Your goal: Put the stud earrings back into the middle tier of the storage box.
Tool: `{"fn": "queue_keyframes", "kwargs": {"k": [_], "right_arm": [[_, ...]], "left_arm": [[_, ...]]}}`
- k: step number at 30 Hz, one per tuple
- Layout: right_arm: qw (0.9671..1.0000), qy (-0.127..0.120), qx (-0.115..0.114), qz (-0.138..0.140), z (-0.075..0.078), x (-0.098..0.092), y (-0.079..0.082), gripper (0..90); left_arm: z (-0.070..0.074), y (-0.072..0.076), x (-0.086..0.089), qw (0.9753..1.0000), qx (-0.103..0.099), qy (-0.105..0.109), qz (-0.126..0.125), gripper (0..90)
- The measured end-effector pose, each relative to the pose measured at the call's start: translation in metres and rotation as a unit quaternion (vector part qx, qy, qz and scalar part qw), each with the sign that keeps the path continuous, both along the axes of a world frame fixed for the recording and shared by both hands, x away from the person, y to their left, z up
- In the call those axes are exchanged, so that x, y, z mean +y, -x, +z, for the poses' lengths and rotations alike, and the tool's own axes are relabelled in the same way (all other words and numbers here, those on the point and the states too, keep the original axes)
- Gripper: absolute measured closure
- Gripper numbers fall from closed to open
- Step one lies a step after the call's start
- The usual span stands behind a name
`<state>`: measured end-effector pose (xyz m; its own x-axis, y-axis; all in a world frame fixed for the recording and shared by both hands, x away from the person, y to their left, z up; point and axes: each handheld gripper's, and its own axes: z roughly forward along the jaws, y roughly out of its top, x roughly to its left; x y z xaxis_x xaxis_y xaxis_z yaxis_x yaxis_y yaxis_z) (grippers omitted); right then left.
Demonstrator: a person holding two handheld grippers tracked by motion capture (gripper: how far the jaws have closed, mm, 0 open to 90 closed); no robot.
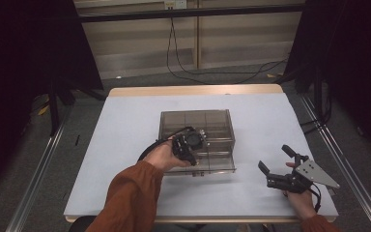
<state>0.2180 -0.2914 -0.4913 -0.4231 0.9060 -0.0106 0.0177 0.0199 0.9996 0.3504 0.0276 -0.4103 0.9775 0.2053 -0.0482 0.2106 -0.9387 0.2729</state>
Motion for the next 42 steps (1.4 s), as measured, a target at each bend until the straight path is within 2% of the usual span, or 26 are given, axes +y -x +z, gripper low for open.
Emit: {"fn": "queue_keyframes", "kwargs": {"k": [4,8,13,14,16,17,19,20,22,24,25,26,28,29,30,33,36,38,40,41,42], "right_arm": [[1.0000,0.000,0.000,0.000,0.000,0.000,0.000,0.0],[1.0000,0.000,0.000,0.000,0.000,0.000,0.000,0.0],[1.0000,0.000,0.000,0.000,0.000,0.000,0.000,0.0],[1.0000,0.000,0.000,0.000,0.000,0.000,0.000,0.0],[1.0000,0.001,0.000,-0.001,0.000,0.000,0.000,0.0],[1.0000,0.001,0.000,-0.001,0.000,0.000,0.000,0.0],[1.0000,0.001,0.000,-0.001,0.000,0.000,0.000,0.0],[1.0000,0.000,0.000,0.000,0.000,0.000,0.000,0.0],[1.0000,0.002,0.000,-0.002,0.000,0.000,0.000,0.0],[1.0000,0.002,0.000,-0.002,0.000,0.000,0.000,0.0],[1.0000,0.002,0.000,-0.002,0.000,0.000,0.000,0.0],[1.0000,0.002,0.000,-0.002,0.000,0.000,0.000,0.0],[1.0000,0.002,0.000,-0.002,0.000,0.000,0.000,0.0],[1.0000,0.002,0.000,-0.002,0.000,0.000,0.000,0.0],[1.0000,0.002,0.000,-0.002,0.000,0.000,0.000,0.0],[1.0000,0.002,0.000,-0.002,0.000,0.000,0.000,0.0],[1.0000,0.000,0.002,-0.001,0.000,0.001,0.000,0.0],[1.0000,0.001,0.002,-0.002,0.000,0.000,0.000,0.0],[1.0000,-0.001,0.001,0.000,0.000,0.001,0.000,0.0],[1.0000,-0.001,0.001,0.000,0.000,0.001,0.000,0.0],[1.0000,-0.001,0.001,0.000,0.000,0.001,0.001,0.0]], "left_arm": [[-0.002,0.000,0.000,1.0000,0.001,0.007,0.005,85.3],[-0.002,-0.001,0.001,0.9999,0.003,0.004,0.009,79.5],[0.003,0.001,0.011,0.9991,0.007,0.036,0.020,76.4],[0.005,0.001,0.014,0.9990,0.000,0.038,0.022,74.8],[0.007,0.004,0.021,0.9974,0.003,0.067,0.028,66.8],[0.007,0.006,0.025,0.9965,-0.003,0.078,0.031,63.1],[0.009,0.007,0.029,0.9956,-0.005,0.086,0.035,60.9],[0.010,0.009,0.037,0.9932,-0.012,0.107,0.044,57.6],[0.012,0.011,0.047,0.9899,-0.013,0.130,0.053,54.7],[0.013,0.013,0.058,0.9833,-0.014,0.167,0.071,51.3],[0.013,0.013,0.058,0.9833,-0.014,0.167,0.071,49.7],[0.015,0.016,0.070,0.9777,-0.021,0.192,0.083,48.6],[0.015,0.020,0.083,0.9720,-0.037,0.208,0.103,44.7],[0.015,0.020,0.083,0.9720,-0.037,0.208,0.103,41.3],[0.013,0.024,0.097,0.9665,-0.045,0.221,0.123,37.4],[0.008,0.030,0.116,0.9585,-0.055,0.235,0.152,32.0],[0.004,0.033,0.132,0.9538,-0.054,0.244,0.167,27.7],[0.002,0.036,0.141,0.9518,-0.056,0.243,0.179,24.7],[0.001,0.037,0.144,0.9510,-0.058,0.242,0.183,20.6],[0.001,0.039,0.148,0.9499,-0.065,0.242,0.187,20.6],[-0.002,0.041,0.156,0.9465,-0.060,0.248,0.198,17.5]]}}
